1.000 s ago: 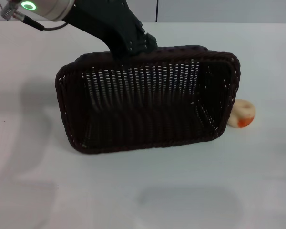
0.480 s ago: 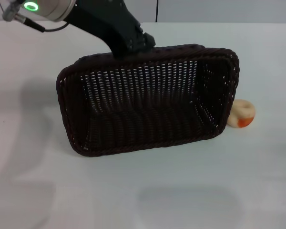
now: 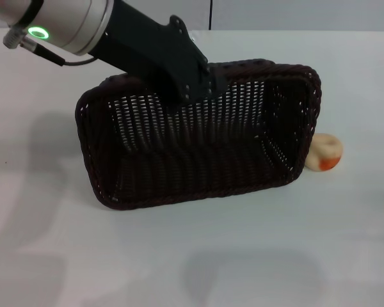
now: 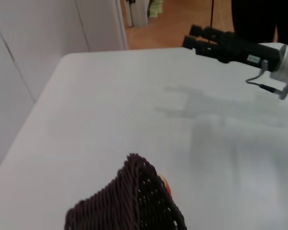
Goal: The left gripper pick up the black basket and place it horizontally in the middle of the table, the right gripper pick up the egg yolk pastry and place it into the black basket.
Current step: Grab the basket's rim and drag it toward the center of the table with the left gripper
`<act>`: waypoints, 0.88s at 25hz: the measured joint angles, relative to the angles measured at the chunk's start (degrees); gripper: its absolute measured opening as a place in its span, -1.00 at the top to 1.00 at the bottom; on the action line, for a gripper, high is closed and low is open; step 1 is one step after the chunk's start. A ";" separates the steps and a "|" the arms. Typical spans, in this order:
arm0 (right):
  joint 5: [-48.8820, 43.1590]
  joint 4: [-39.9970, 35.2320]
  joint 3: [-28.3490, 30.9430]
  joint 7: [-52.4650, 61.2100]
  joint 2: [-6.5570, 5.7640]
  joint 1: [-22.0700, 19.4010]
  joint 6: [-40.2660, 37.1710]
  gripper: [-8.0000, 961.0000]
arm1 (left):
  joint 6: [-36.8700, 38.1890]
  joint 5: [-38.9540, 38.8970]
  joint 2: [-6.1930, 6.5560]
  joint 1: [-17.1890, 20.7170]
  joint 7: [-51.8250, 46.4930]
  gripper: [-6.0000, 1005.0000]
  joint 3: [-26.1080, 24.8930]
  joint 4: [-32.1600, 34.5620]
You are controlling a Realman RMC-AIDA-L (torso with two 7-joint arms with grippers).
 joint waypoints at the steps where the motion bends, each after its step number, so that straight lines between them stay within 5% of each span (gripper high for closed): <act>1: 0.00 0.01 -0.05 0.00 0.00 0.07 -0.03 -0.76 | 0.05 0.00 -0.01 -0.06 0.21 0.97 0.11 0.88; 7: -0.01 0.01 -0.05 0.00 0.00 0.12 -0.08 -0.76 | 3.60 0.97 -0.02 -1.26 2.78 0.96 0.88 8.99; 11: -0.01 0.02 -0.10 0.00 0.00 0.22 -0.08 -0.76 | 8.86 3.73 0.05 -5.38 6.90 0.95 0.31 21.85; 15: -0.01 0.01 -0.20 0.00 0.00 0.27 0.03 -0.76 | 9.92 4.25 0.05 -6.34 7.74 0.95 -0.20 24.09; 16: -0.01 0.01 -0.21 0.00 0.00 0.27 0.07 -0.76 | 13.44 4.93 0.15 -9.07 10.24 0.95 -4.21 29.18; 22: -0.01 0.01 -0.38 0.00 0.05 -0.07 0.08 -0.76 | 14.82 4.52 0.26 -9.00 10.51 0.94 -5.91 28.32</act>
